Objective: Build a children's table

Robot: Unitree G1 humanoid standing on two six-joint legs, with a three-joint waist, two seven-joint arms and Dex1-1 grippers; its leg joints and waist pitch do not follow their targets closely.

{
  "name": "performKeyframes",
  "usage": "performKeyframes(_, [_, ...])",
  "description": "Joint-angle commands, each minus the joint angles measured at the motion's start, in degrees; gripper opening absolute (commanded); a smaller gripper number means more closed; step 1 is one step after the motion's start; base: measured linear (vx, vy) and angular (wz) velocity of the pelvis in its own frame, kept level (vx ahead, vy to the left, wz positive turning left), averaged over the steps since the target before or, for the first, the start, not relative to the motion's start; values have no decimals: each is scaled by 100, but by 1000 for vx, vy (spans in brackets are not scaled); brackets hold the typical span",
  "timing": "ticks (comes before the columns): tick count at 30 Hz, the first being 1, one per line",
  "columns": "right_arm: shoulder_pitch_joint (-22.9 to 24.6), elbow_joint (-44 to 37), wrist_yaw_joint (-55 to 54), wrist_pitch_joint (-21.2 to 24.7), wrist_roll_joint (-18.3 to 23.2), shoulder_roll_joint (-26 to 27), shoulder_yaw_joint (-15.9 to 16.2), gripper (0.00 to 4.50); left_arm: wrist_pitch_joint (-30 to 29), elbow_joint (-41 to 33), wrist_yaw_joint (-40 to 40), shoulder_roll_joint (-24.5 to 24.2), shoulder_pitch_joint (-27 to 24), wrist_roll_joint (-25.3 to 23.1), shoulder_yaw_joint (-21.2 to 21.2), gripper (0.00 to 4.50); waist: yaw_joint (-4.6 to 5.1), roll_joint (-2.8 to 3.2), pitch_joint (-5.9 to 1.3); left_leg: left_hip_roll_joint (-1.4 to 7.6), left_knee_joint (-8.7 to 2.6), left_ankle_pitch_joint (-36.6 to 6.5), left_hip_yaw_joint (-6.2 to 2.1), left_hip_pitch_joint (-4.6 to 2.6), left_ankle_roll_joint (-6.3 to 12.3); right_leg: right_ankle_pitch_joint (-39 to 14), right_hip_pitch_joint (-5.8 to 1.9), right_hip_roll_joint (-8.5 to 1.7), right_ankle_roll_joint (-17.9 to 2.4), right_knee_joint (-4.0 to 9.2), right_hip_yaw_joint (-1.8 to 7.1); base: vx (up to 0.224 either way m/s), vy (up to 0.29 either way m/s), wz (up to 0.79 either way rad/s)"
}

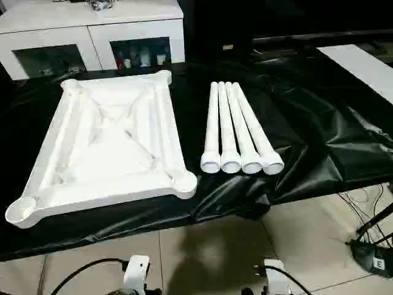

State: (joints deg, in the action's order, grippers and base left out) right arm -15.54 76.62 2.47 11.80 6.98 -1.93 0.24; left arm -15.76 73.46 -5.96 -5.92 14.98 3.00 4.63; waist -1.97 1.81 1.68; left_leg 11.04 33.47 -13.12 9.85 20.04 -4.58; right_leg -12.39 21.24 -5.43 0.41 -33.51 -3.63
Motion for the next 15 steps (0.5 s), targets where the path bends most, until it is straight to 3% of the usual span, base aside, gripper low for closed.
performKeyframes(1, [-6,70,-129,186,-124,-2,6,450,-37,120,223,140,1,-158,70,362,-28,-3,-171,276,-495,-967,-55,20,342,-959,-151,-401,-1375,406,240,0,0,0])
performKeyframes(2, [-22,69,-133,196,-157,-8,40,450,-16,115,242,169,20,-173,87,362,-35,0,-174,287,-489,-938,-52,7,305,-877,-146,-400,-1380,401,242,0,0,0])
performKeyframes(4, [-25,68,-140,196,-176,-9,58,450,-15,115,236,168,21,-176,91,362,-49,-51,-209,271,-451,-703,-35,3,291,-303,-168,-373,-1460,336,234,0,0,0])
performKeyframes(5, [-24,68,-147,196,-198,-8,81,450,-12,114,228,166,19,-180,95,362,-55,-73,-240,254,-410,-336,-38,28,405,255,-197,-373,-1552,260,231,0,0,0])
performKeyframes(7, [-22,68,-148,196,-204,-7,87,450,-9,114,224,165,18,-180,96,362,-54,-84,-237,237,-378,-98,-23,39,597,679,-196,-362,-1645,230,212,0,0,0])
performKeyframes(10, [-46,97,-164,210,-250,8,40,450,1,167,217,174,46,-218,58,362,-55,-95,-236,240,-361,-90,-14,41,799,621,-187,-379,-1723,235,207,0,0,0])
performKeyframes(13, [-72,115,-185,245,-320,24,-20,450,4,226,234,189,81,-287,0,362,-57,-100,-208,257,-391,-376,-12,35,750,133,-174,-385,-1694,279,214,0,0,0])
performKeyframes(15, [-89,113,-192,267,-372,34,-23,450,-5,243,237,180,92,-316,-21,362,-57,-105,-206,258,-358,-8,-23,83,751,394,-132,-369,-1718,256,221,0,0,0])
